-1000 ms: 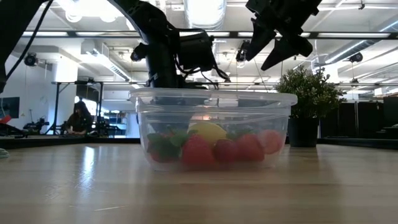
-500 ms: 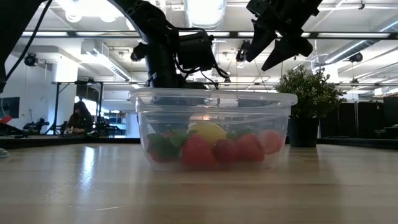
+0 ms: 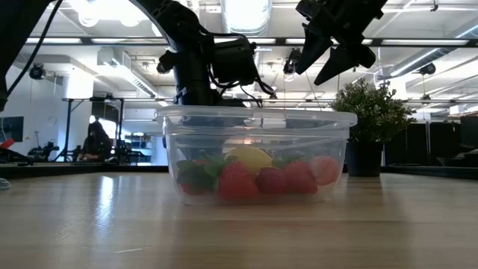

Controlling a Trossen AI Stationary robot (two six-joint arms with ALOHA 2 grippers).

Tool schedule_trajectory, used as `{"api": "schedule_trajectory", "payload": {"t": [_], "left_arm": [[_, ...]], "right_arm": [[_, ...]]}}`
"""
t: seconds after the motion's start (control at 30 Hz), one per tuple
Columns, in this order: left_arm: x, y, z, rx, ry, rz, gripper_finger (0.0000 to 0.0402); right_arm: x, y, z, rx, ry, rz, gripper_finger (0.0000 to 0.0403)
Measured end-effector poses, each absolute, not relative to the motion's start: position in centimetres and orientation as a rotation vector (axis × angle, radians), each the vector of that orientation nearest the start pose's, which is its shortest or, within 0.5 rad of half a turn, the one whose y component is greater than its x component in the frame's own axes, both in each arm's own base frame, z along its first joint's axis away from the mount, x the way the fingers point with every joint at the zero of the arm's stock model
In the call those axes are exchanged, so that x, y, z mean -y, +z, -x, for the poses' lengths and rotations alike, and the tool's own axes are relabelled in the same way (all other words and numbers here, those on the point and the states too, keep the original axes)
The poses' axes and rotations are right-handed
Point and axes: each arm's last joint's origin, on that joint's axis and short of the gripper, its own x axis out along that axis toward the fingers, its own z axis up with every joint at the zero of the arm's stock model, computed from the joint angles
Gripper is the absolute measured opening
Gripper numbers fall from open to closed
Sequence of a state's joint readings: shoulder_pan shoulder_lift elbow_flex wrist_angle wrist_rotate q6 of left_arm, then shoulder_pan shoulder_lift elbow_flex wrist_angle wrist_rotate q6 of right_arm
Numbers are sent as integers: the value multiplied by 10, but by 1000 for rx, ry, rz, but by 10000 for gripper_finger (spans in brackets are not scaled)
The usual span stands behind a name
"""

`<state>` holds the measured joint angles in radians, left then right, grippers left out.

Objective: Pick and placing Produce into tupperware
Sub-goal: Put the pink peach into the transparent bin

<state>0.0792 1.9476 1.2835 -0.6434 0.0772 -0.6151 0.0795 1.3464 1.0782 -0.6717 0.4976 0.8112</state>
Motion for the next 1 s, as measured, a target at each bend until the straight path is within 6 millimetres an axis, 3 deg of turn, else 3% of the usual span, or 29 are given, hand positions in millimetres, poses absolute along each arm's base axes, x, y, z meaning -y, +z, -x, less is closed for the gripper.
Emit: {"api": "schedule_trajectory", "payload": {"t": [0.13, 0.27, 0.47, 0.63, 0.83, 1.0], "left_arm": [[-27, 154, -371, -1263, 398, 622, 83], [-27, 168, -366, -1252, 353, 599, 82], [-31, 233, -359, -1017, 334, 555, 82], [-18, 269, -348, -911, 202, 595, 82], [4, 256, -352, -992, 110, 649, 83], [25, 234, -366, -1022, 126, 740, 118]], "right_arm": [[-8, 279, -269, -686, -718, -475, 258], [-8, 279, -269, -686, -718, -475, 258], [-8, 279, -269, -686, -718, -476, 258], [-8, 278, -269, -689, -715, -476, 258], [-8, 278, -269, -713, -681, -505, 258], [-8, 277, -269, -749, -627, -543, 258]]}}
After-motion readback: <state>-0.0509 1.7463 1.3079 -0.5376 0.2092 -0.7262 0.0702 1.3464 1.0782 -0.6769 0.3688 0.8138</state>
